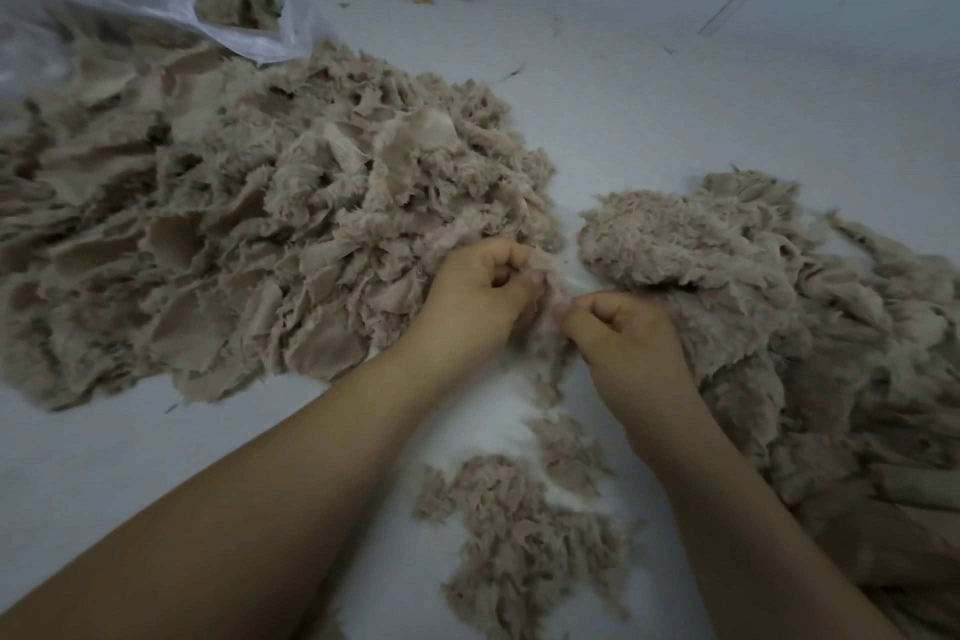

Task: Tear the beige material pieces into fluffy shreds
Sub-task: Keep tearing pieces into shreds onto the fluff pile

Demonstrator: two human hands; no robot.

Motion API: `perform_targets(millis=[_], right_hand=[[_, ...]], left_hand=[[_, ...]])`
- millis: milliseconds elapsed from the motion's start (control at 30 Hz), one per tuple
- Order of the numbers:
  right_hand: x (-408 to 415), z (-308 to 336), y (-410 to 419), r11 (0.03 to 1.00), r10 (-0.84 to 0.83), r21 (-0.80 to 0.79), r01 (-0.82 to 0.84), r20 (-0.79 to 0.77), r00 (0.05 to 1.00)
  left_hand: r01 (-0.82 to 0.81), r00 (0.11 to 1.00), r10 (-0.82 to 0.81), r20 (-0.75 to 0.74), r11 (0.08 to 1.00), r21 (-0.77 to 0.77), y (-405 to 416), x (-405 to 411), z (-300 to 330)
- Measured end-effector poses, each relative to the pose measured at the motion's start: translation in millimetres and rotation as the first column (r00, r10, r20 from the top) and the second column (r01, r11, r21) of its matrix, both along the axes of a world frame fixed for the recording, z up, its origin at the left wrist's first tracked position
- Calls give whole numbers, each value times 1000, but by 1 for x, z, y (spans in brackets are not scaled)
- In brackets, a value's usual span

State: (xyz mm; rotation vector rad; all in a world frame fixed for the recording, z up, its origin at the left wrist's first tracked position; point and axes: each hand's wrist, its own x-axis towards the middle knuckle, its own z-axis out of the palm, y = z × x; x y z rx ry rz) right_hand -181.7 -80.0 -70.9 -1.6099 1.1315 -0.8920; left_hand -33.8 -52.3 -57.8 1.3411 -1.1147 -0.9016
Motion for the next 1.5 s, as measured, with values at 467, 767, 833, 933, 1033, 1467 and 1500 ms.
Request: perform_targets(millis=[467,767,833,933,1033,1467,1500], right_hand=[[-1,2,-2,992,-67,116,53,116,991],[0,7,3,998,-3,70,-1,67,998],[-1,5,1,996,-34,88,30,48,998],[-1,4,-2,989,-93,124,85,58,994],[0,5,-2,985,-106,150,90,105,989],[-3,9,-1,977,-160,169,128,192,968],[-2,9,-2,975,-167,174,135,186,968]], left_hand=[[110,982,-119,149,991,70,5,-5,2],[166,986,-166,-17,980,111,8,-2,8],[149,988,-144,-54,984,102,7,-1,8],[135,988,-128,-92,988,77,7,0,7],[147,989,-144,-35,987,67,9,-1,7],[268,940,-294,176,951,155,13,2,5],[286,937,-311,158,944,164,14,5,6]])
